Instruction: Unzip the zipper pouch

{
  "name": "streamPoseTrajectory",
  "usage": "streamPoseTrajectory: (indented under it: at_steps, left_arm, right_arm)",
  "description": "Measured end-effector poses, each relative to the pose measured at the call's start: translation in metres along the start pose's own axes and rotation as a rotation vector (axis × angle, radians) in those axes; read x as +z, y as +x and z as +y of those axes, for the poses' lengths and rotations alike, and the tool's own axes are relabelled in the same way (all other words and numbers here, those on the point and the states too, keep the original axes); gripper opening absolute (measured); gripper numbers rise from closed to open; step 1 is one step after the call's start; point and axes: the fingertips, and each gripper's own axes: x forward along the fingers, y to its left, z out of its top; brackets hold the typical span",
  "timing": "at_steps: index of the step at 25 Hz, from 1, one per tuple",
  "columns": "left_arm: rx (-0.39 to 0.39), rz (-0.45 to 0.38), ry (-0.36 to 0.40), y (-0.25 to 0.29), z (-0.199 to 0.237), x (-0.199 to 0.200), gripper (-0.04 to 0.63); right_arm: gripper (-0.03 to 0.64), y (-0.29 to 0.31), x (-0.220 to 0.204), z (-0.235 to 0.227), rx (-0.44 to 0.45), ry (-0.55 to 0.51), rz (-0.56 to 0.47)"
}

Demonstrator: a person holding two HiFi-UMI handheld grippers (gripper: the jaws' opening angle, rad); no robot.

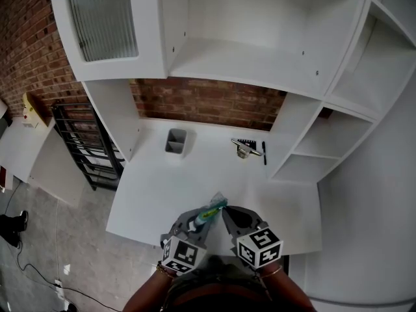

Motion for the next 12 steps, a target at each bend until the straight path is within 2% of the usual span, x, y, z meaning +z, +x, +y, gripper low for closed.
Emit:
streamPoseTrajectory:
  at_steps: [6, 12]
  left_arm:
    - [-0.016, -0.010, -0.030, -0.001, 0.000, -0.001, 0.003]
    - [-0.055, -0.034, -0.100, -0.004, -0.003, 0.000, 0.003]
  right_arm:
    - [0.006, 0.001, -0.003, -0.010, -0.024, 0.007, 0.003]
    - [0.006, 0.000, -0.008, -0.020, -0.043, 0.042, 0.013]
